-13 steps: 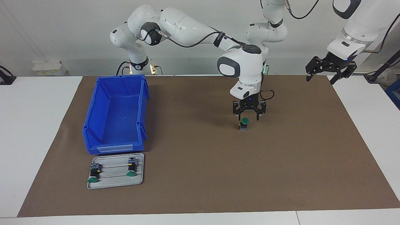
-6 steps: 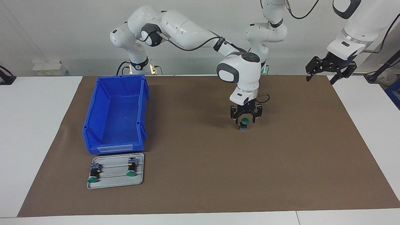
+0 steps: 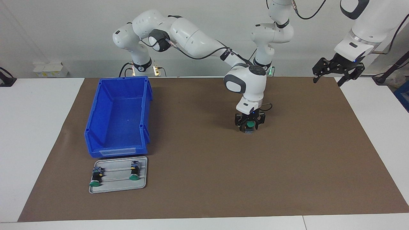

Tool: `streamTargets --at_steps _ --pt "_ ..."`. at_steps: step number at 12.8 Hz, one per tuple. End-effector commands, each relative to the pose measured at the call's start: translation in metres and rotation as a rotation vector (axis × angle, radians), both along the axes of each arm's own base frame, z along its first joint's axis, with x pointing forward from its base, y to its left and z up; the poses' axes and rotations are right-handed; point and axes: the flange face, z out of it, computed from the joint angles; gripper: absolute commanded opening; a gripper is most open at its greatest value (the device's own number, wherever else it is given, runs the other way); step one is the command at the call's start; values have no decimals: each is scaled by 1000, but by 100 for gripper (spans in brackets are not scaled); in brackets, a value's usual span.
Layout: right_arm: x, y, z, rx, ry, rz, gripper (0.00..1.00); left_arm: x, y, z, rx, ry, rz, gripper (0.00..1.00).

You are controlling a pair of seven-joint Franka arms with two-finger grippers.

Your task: Place and press button with both arms

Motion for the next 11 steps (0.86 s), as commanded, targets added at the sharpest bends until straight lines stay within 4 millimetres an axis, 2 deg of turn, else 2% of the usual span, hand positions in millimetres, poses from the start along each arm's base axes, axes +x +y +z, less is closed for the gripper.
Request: streamTargets --at_steps 1,3,11 --pt "1 1 4 7 -28 -32 87 -7 2 1 17 3 7 100" --pt "2 1 7 16 -31 -58 84 -7 1 1 17 3 6 100" --pt "-8 10 8 43 -25 -107 57 -7 2 1 17 3 7 100"
